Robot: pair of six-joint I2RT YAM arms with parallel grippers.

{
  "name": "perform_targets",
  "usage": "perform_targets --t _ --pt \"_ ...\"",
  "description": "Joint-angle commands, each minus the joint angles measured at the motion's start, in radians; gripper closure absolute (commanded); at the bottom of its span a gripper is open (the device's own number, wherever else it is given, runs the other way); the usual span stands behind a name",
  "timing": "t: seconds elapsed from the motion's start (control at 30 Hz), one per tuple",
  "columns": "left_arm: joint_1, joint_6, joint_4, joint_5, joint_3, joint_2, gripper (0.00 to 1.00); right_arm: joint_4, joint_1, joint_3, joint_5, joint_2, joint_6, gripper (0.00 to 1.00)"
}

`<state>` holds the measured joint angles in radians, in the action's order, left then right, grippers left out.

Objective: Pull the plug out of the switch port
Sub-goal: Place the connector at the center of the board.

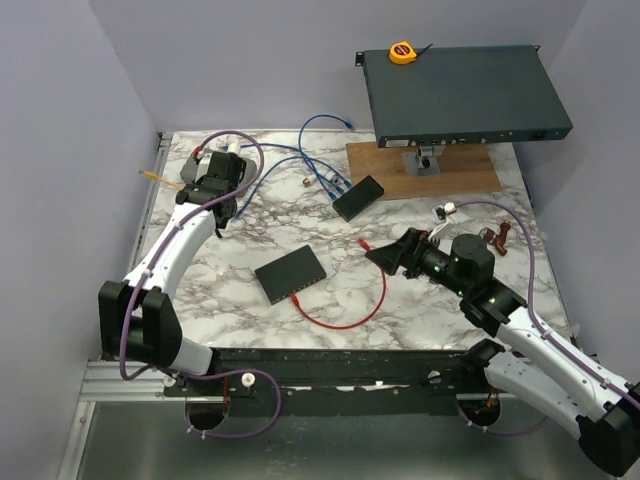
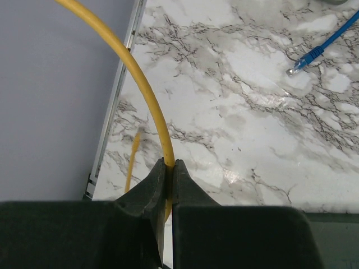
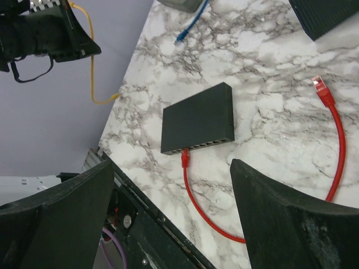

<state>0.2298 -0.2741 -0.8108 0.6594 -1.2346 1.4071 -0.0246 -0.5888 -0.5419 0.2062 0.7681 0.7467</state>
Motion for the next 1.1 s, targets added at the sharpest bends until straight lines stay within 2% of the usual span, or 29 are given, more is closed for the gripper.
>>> perform_targets --t 0.0,0.43,0.63,0.77,1.07 --pt "-0.031 -0.052 0.116 -0.044 0.04 0.074 1.0 -0.05 0.001 0.04 -0.016 -0.015 -0.01 0.14" --pt "-0.054 -0.153 0.199 -0.193 0.165 0.166 1.0 -0.048 0.002 0.091 -0.021 -0.009 -0.002 0.15" --pt "-0.056 -0.171 0.222 -0.237 0.207 0.171 1.0 0.021 0.001 0.064 -0.093 -0.045 -0.044 0.14" --pt "-0.062 -0.181 0.253 -0.282 0.237 0.162 0.77 0.065 0.001 0.043 -0.112 -0.055 -0.064 0.13" --pt "-0.07 -0.183 0.27 -0.269 0.25 0.057 0.42 0.095 0.001 0.011 -0.12 -0.04 -0.08 0.13"
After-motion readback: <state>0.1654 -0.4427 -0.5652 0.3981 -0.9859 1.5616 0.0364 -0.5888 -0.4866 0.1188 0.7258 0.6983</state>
